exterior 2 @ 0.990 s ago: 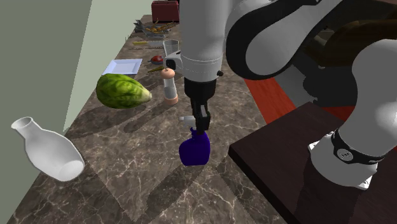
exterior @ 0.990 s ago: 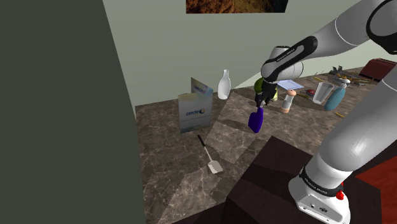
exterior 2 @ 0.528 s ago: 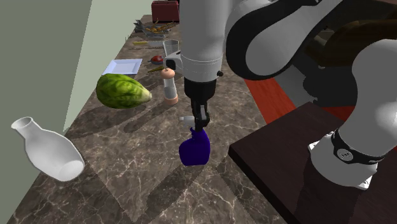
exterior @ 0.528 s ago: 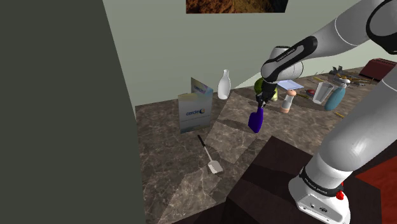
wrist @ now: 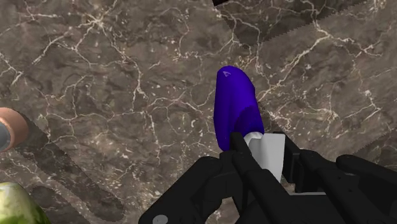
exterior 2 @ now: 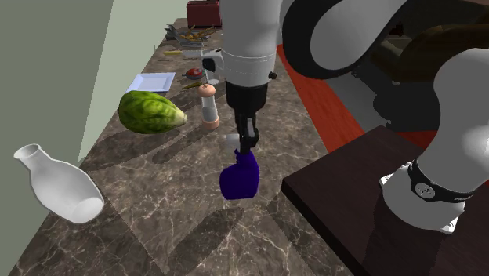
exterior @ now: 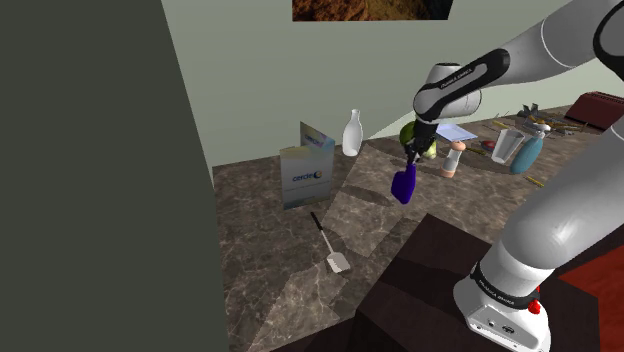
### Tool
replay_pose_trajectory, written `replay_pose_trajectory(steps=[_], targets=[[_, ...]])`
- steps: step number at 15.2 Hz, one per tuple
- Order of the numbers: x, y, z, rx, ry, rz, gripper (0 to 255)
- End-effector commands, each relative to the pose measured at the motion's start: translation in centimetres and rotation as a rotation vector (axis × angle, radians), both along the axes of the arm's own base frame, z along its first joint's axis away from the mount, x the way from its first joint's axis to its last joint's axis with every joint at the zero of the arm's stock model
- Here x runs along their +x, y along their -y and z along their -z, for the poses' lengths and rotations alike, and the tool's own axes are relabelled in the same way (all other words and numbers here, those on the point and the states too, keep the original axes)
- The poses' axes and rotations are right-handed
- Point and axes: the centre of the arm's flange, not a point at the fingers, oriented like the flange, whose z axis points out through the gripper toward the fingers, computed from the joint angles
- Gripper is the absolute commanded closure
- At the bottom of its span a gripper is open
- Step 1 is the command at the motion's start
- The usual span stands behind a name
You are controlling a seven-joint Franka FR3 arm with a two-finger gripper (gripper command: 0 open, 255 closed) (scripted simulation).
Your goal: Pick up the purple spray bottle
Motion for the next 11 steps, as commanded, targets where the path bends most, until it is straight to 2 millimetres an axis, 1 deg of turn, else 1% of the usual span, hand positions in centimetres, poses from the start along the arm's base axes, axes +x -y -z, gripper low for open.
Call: replay_pose_trajectory(steps=[1,9,11], targets=[[0.0,0.0,-0.9,0.0,0.0,0.0,255],[0.0,0.0,-5.1,0.0,0.0,0.0,255],[0.0,0.0,-5.2,0.0,0.0,0.0,255]])
